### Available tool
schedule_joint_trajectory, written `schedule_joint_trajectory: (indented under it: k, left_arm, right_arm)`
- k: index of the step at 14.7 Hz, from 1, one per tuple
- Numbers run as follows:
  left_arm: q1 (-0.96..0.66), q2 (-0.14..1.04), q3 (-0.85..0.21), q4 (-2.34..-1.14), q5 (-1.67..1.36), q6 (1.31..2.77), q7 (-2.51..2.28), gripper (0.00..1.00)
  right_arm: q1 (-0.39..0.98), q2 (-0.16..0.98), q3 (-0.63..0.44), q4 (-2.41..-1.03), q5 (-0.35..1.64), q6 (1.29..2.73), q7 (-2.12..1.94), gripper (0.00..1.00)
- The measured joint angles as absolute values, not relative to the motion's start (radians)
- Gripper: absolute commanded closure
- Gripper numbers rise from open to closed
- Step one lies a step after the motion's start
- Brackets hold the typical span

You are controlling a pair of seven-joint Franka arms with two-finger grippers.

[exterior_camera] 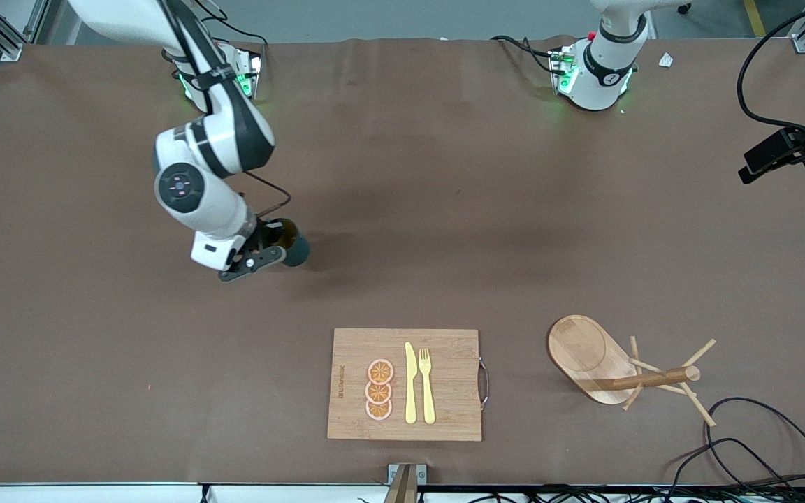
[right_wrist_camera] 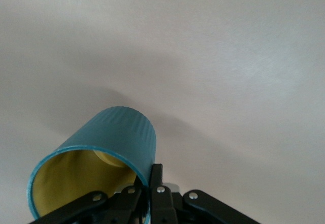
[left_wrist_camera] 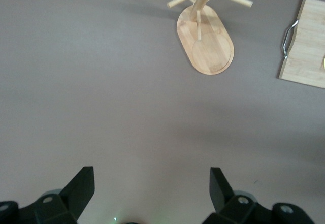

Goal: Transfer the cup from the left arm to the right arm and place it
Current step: 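Carry the teal mug sideways with the right gripper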

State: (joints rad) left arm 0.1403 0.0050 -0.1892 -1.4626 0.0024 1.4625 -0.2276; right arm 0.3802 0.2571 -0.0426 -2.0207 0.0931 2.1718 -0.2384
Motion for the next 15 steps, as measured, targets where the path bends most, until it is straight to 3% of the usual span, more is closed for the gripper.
schedule_joint_trajectory:
  k: [8,15]
  left_arm:
    - [0.119,-0.060,-0.208,-1.555,0.002,1.493,-0.226,0.00]
    - [0.105,-0.060,-0.231,-1.567,0.002,1.508,-0.226,0.00]
  right_arm:
    - [0.158,0.246,-0.046,-2.081,-0.028,2.171,-0.864,1.00]
    - [0.019,0.245,-0.046,-2.155,-0.169,2.312,-1.106,1.00]
